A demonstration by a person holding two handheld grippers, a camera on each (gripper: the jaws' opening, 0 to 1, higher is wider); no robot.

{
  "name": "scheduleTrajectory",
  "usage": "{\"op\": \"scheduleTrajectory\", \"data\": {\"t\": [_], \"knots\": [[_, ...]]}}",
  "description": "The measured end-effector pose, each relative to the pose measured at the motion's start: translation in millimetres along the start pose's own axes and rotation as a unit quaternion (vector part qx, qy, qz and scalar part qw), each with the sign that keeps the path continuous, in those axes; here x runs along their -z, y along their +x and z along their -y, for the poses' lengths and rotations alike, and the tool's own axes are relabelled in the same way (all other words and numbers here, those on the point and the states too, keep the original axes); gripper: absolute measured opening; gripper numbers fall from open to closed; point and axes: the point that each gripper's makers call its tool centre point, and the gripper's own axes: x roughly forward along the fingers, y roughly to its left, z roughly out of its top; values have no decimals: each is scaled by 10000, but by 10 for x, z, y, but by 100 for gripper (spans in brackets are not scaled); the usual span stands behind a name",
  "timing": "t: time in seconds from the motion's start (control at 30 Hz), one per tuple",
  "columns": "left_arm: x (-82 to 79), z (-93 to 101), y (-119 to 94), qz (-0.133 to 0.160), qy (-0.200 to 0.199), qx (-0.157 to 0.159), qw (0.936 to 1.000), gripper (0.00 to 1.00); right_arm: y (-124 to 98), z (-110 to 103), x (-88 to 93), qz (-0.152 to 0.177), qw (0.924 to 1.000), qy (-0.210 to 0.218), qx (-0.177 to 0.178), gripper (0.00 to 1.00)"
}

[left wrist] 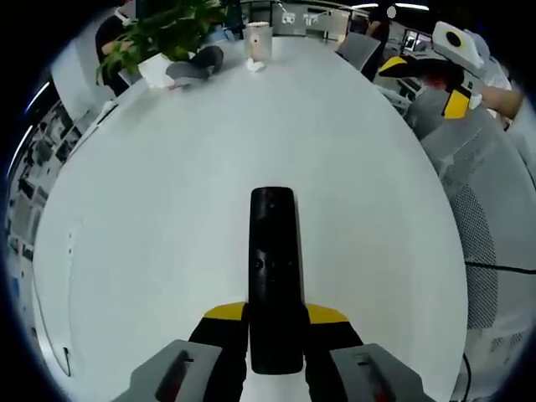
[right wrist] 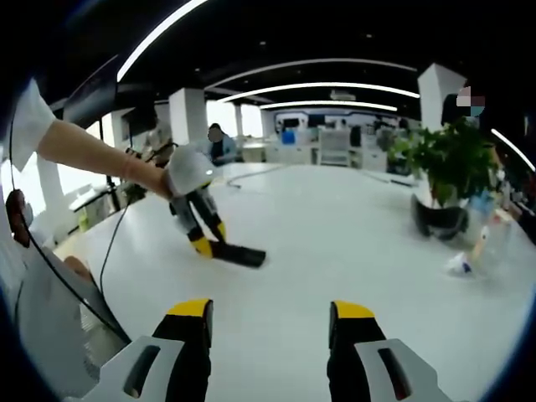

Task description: Press the specified remote control buttons in sequence, fully releasing each button before pressing the next.

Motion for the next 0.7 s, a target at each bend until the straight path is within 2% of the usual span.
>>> {"op": "scheduleTrajectory", "data": {"t": [0.7], "knots": [[7, 83, -3, 148, -48, -27, 9999, 24, 1, -5, -4, 9, 10000, 6, 0, 53]]}}
